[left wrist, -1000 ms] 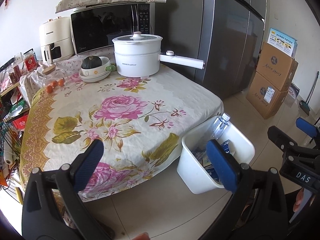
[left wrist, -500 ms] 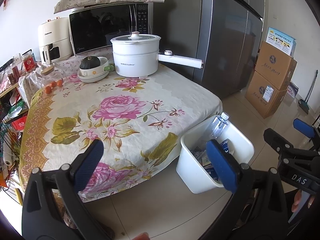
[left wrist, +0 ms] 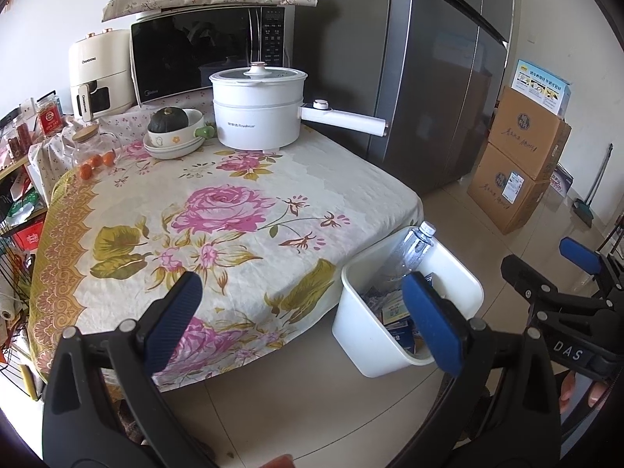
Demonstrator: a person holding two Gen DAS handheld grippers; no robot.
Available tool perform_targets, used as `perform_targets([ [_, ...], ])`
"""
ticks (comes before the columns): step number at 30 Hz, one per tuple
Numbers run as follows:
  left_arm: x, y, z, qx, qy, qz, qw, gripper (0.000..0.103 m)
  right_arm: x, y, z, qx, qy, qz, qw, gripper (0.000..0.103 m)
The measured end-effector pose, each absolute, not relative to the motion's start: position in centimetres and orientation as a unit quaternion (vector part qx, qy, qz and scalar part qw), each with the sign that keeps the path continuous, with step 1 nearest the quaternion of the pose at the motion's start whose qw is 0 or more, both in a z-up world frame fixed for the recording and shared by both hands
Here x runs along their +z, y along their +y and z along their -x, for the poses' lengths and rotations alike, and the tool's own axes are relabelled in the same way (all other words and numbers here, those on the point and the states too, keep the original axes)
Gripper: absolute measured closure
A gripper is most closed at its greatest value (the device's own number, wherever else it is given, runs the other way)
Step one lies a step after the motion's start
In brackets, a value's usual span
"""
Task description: Collect trash
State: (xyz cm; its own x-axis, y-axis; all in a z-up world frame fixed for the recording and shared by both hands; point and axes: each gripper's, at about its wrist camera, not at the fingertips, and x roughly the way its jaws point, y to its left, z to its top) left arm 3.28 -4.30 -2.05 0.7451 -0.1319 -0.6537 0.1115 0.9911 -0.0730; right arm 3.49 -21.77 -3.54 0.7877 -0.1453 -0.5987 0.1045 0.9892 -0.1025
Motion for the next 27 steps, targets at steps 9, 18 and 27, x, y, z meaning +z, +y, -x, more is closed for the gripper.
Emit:
perform_targets([
  [9,-2.28,-4.27,-3.47,-0.063,0.356,0.017,0.932,0.001,-3.52,-21.80,-3.46,-0.066,0.320,0.031,0.945,0.000],
  [18,-2.29,-4.20,-3.41,-0.064,0.356,0.017,0.932,0.001,-3.55,-21.80,-3.44,-0.066,0.320,0.031,0.944,0.000],
  [27,-2.26,-4.24,-3.34,-0.064,0.354,0.016,0.933,0.001,-3.65,-21.78,-3.38,-0.066,0.321,0.032,0.944,0.000],
])
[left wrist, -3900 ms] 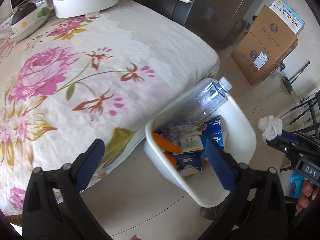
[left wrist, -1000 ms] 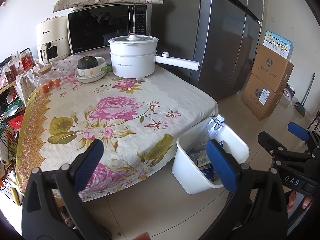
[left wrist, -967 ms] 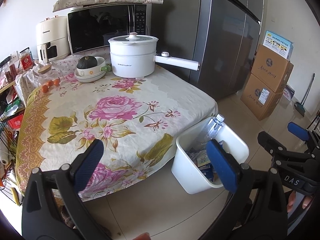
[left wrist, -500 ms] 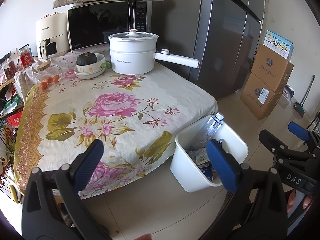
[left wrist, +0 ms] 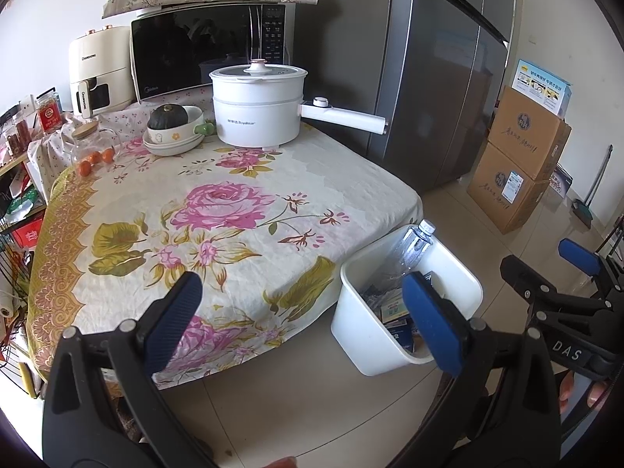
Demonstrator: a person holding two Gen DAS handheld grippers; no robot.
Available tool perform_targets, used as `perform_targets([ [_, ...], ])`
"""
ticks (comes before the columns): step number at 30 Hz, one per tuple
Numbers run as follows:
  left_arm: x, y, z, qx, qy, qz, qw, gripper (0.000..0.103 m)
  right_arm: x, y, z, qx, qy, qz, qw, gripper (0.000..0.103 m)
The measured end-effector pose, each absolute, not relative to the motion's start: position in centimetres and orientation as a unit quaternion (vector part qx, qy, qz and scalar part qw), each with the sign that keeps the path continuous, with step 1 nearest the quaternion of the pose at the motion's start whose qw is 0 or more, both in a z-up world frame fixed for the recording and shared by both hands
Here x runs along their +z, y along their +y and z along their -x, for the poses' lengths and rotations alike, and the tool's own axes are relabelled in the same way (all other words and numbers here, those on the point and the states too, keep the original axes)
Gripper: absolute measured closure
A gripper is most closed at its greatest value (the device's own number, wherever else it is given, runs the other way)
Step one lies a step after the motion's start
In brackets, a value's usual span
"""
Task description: Collect trash
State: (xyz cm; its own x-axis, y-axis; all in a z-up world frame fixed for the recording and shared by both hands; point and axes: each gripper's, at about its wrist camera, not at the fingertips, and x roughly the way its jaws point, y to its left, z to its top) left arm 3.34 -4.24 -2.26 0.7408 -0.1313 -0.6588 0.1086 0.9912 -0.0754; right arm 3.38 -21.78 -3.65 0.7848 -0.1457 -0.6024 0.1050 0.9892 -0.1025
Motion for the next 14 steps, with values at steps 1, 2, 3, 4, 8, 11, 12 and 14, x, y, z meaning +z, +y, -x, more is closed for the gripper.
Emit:
perform_targets([
  [1,-2.28,-4.25,-3.34,-0.063,0.355,0.015,0.933,0.001,-3.70,-21.74,-3.33,-0.067,0.322,0.032,0.944,0.000],
  [2,-2.31,-4.27,-3.35,-0.060,0.356,0.011,0.932,0.001,-3.69,-21.73,-3.34,-0.067,0.322,0.032,0.944,0.000],
  [3,-2.37,-4.29,-3.41,-0.059,0.358,0.009,0.932,0.001,-3.68,-21.73,-3.34,-0.067,0.322,0.032,0.944,0.000],
  [4,-2.48,-4.29,-3.52,-0.060,0.363,0.009,0.930,0.001,-3.68,-21.74,-3.35,-0.067,0.322,0.032,0.944,0.000],
  [8,-3.03,-4.19,-3.78,-0.056,0.380,0.015,0.923,0.001,-3.72,-21.76,-3.32,-0.067,0.322,0.031,0.944,0.000],
  [11,-3.16,-4.14,-3.73,-0.059,0.383,0.014,0.922,0.001,-3.72,-21.79,-3.35,-0.067,0.322,0.032,0.944,0.000],
  [12,-3.14,-4.18,-3.69,-0.059,0.382,0.013,0.922,0.001,-3.71,-21.80,-3.35,-0.067,0.322,0.032,0.944,0.000],
  [14,-3.18,-4.22,-3.68,-0.062,0.382,0.012,0.922,0.001,-3.71,-21.81,-3.37,-0.067,0.322,0.031,0.944,0.000],
])
